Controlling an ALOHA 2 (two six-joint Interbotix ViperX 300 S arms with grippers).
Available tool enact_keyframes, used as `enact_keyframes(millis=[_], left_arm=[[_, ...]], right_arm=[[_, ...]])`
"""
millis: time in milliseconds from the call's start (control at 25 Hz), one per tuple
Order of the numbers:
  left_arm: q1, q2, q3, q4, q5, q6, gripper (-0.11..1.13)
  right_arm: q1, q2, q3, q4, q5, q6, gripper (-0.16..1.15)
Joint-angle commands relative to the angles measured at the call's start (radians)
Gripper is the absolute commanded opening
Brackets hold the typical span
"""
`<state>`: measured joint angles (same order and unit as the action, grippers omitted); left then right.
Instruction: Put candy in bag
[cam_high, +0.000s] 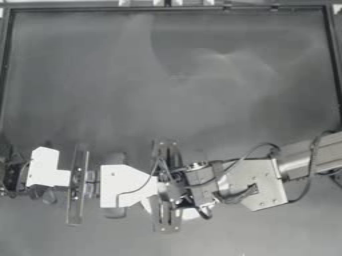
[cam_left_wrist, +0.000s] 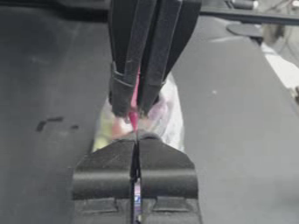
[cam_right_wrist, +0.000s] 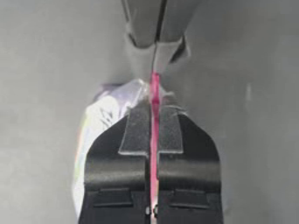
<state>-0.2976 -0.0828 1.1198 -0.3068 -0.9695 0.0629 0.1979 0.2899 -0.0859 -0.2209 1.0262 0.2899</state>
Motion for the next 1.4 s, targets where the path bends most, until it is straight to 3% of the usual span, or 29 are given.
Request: enact_keyframes(millis=[40,1400], left_arm=[[-0.008,-0.040,-0.009,0.002,-0.018,0.003,0.12],[-0.008,-0.025,-0.014,-0.002,-0.018,0.002,0.12]], right_arm=[[0.008,-0.051,0.028,0.008,0.009,0.018,0.04],[0.071,-0.225,0.250,-0.032,0.017,0.235,0.04]])
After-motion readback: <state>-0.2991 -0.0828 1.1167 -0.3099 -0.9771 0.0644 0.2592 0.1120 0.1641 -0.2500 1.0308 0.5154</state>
